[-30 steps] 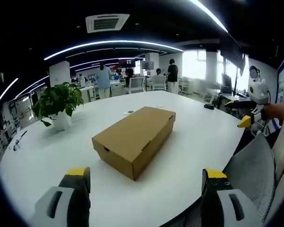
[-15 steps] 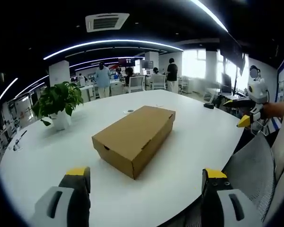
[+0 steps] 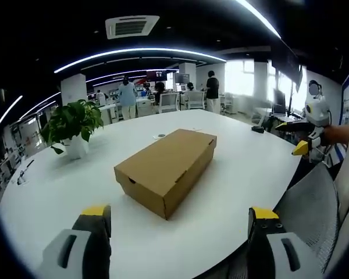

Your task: Operate the shoe box by opening the lid, removing the specified soft item, and placing it in the target area until the item is outside and the box remains undamaged.

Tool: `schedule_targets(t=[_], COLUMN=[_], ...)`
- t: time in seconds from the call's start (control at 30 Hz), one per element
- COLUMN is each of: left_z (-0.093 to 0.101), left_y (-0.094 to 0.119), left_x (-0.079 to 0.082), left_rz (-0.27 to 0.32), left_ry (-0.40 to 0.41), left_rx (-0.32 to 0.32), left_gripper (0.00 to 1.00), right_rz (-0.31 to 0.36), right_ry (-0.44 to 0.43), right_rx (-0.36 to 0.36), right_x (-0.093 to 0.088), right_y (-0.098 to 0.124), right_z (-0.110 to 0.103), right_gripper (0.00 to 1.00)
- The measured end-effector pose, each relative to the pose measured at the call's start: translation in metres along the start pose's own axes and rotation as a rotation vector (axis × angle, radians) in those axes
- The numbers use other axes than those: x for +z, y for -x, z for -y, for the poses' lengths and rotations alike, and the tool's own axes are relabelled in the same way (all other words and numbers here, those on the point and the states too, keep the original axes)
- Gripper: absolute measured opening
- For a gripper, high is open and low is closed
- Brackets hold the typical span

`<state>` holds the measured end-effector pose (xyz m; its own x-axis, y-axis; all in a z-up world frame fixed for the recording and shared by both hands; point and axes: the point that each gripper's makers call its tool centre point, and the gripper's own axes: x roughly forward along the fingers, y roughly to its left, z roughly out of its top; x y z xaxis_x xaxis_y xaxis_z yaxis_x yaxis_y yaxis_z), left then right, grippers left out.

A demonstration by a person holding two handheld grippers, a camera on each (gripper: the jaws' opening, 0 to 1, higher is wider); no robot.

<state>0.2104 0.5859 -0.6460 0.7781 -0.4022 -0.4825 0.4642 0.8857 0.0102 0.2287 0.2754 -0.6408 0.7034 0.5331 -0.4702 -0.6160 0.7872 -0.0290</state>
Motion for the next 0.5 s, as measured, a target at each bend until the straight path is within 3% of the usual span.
schedule_targets(t=[0.5], left_z=[0.0001], left_y=[0.0003], left_x=[-0.0009], left_rz=[0.002], left_ry=[0.008], left_rx=[0.010], left_gripper=[1.00], right_rz=[-0.003], right_ry=[0.008], right_rx=[0.004], right_x=[0.0002], right_y=[0.0001], right_z=[0.0033], right_gripper=[0.96])
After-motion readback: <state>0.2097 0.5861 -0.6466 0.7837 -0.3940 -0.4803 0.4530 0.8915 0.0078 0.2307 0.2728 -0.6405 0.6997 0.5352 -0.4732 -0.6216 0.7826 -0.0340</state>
